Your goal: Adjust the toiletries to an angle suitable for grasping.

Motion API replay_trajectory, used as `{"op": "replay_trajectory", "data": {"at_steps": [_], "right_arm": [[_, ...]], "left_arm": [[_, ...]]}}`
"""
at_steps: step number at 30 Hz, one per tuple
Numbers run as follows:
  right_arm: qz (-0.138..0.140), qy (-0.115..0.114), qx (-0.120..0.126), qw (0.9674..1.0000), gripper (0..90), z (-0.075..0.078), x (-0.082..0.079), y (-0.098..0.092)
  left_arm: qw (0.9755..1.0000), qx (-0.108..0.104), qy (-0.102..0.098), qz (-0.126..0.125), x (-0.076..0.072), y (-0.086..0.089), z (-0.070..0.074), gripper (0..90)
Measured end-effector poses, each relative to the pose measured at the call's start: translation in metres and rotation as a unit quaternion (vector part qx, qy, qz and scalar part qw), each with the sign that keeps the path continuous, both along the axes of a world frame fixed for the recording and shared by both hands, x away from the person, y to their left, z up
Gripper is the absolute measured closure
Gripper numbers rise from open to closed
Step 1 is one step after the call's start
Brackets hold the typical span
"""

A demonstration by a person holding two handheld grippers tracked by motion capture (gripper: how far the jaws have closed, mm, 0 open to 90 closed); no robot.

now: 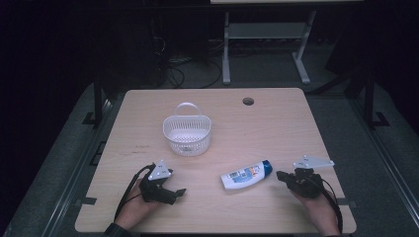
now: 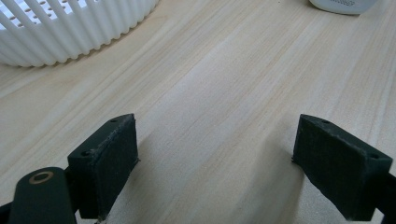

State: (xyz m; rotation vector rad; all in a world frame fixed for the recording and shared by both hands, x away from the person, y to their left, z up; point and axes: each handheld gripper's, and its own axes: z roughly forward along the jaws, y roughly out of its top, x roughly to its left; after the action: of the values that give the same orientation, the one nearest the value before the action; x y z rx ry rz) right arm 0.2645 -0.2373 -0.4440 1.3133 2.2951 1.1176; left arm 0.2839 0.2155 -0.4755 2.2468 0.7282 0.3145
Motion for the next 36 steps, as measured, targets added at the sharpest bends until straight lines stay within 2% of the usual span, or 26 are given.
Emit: {"op": "replay_trajectory", "data": {"at_steps": [13,18,22,36], "right_arm": [[0.006,0.007,-0.004,1.0,89.4,-0.003,0.012,0.009],[0.001,0.016,-0.005,0.9999,89.4,-0.006,0.017,0.009],[0.002,0.017,-0.006,0.9998,89.4,-0.007,0.022,0.011],[0.0,0.009,-0.012,0.9999,89.3,-0.006,0.041,0.021]], "left_arm": [[1.0,0.0,0.0,0.0,0.0,0.0,0.0,12.9],[1.0,-0.002,0.0,0.001,0.0,0.0,0.0,12.9],[1.0,-0.007,0.0,0.005,0.0,-0.001,-0.001,12.9],[1.0,-0.003,-0.001,0.002,0.0,0.0,0.0,12.9]]}}
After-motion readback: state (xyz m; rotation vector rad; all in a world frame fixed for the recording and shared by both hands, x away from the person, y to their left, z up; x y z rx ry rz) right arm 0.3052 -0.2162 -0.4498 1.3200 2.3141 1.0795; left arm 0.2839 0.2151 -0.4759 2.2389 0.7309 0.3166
